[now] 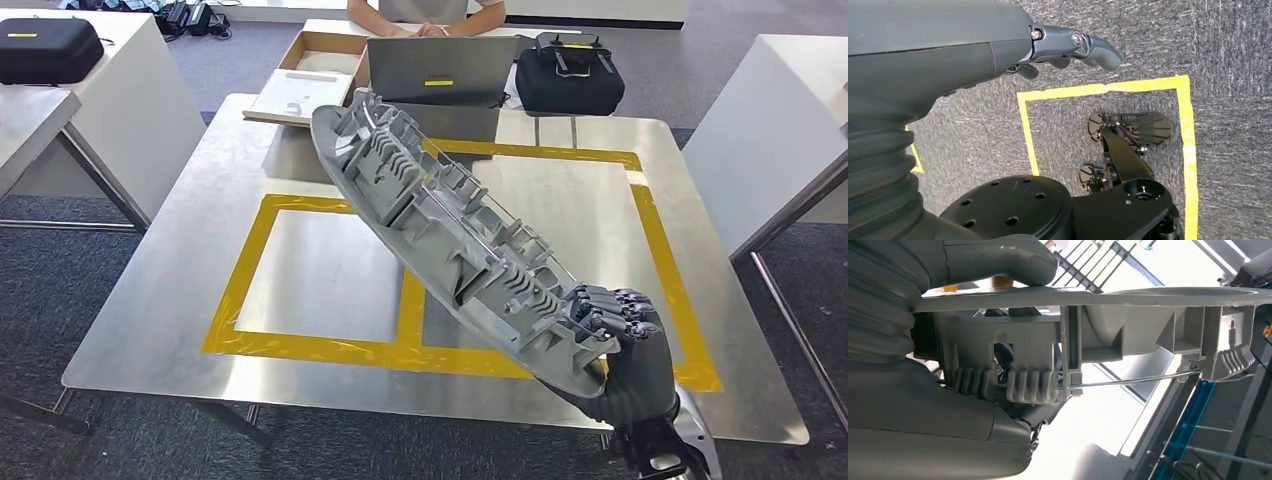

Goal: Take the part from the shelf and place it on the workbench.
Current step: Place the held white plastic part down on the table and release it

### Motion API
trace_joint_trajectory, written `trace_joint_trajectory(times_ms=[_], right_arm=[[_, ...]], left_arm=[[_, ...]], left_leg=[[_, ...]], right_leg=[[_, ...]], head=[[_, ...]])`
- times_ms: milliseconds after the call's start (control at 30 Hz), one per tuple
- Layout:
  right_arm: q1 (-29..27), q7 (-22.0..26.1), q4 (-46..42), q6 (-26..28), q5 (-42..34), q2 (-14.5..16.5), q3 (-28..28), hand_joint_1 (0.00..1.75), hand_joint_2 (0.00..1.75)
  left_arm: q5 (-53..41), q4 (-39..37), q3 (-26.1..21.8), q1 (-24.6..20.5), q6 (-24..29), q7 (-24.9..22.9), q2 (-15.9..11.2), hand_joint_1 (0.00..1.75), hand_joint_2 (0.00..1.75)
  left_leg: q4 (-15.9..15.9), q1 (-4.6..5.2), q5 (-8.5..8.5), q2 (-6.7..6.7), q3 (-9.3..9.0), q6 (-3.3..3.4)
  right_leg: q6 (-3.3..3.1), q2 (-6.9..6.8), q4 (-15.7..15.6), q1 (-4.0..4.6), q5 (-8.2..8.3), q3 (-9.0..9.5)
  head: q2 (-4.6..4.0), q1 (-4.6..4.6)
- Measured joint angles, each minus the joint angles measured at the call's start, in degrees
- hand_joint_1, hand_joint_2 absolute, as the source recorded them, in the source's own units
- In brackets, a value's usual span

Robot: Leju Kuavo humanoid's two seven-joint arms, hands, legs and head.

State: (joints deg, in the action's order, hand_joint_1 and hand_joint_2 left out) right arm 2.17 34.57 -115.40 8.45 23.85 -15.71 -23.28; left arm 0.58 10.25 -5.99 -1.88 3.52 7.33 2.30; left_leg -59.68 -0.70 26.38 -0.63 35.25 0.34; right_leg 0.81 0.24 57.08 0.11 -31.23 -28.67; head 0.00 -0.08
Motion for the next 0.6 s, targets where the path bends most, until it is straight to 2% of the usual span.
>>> trace_joint_trajectory(times_ms=[167,300,400,500,600], right_arm=[[-1.03,-1.25,-0.84,1.44,2.93,0.78,-0.29,1.75,1.75],[-1.60,-7.46,-1.22,4.92,10.89,1.64,-0.60,1.75,1.75],[-2.17,-11.34,-1.11,6.28,13.14,1.81,-0.49,1.75,1.75],[-3.39,-12.55,-0.55,5.76,14.38,1.82,1.97,1.75,1.75],[-6.57,-13.08,-0.25,5.37,17.20,2.03,6.71,1.75,1.75]], left_arm=[[0.03,0.00,-0.06,0.02,0.00,0.03,0.13,0.00,1.75],[0.02,0.00,-0.29,0.03,0.01,0.11,0.33,0.00,1.75],[-0.05,0.00,-0.45,0.06,-0.25,0.24,0.39,0.00,1.75],[-0.08,0.00,-0.55,0.07,-0.74,0.40,0.39,0.00,1.75],[-0.08,0.00,-1.00,0.20,-1.09,0.50,0.37,0.00,1.75]], left_leg=[[0.16,-0.02,-0.04,0.01,-0.21,-0.07],[0.27,-0.02,-0.06,0.01,-0.32,-0.10],[0.30,-0.02,-0.07,0.01,-0.33,-0.12],[0.30,-0.02,-0.07,-0.03,-0.34,-0.13],[0.30,-0.01,-0.05,-0.18,-0.34,-0.15]], right_leg=[[-0.03,0.00,0.02,0.02,-0.02,0.10],[-0.09,0.00,0.02,0.03,-0.06,0.15],[-0.10,0.00,0.02,0.03,-0.07,0.14],[-0.11,-0.04,0.02,0.02,-0.09,0.15],[-0.11,-0.17,0.01,0.01,-0.15,0.21]], head=[[0.00,-0.01],[0.00,-0.01],[0.00,-0.01],[0.00,-0.01],[0.00,0.01]])
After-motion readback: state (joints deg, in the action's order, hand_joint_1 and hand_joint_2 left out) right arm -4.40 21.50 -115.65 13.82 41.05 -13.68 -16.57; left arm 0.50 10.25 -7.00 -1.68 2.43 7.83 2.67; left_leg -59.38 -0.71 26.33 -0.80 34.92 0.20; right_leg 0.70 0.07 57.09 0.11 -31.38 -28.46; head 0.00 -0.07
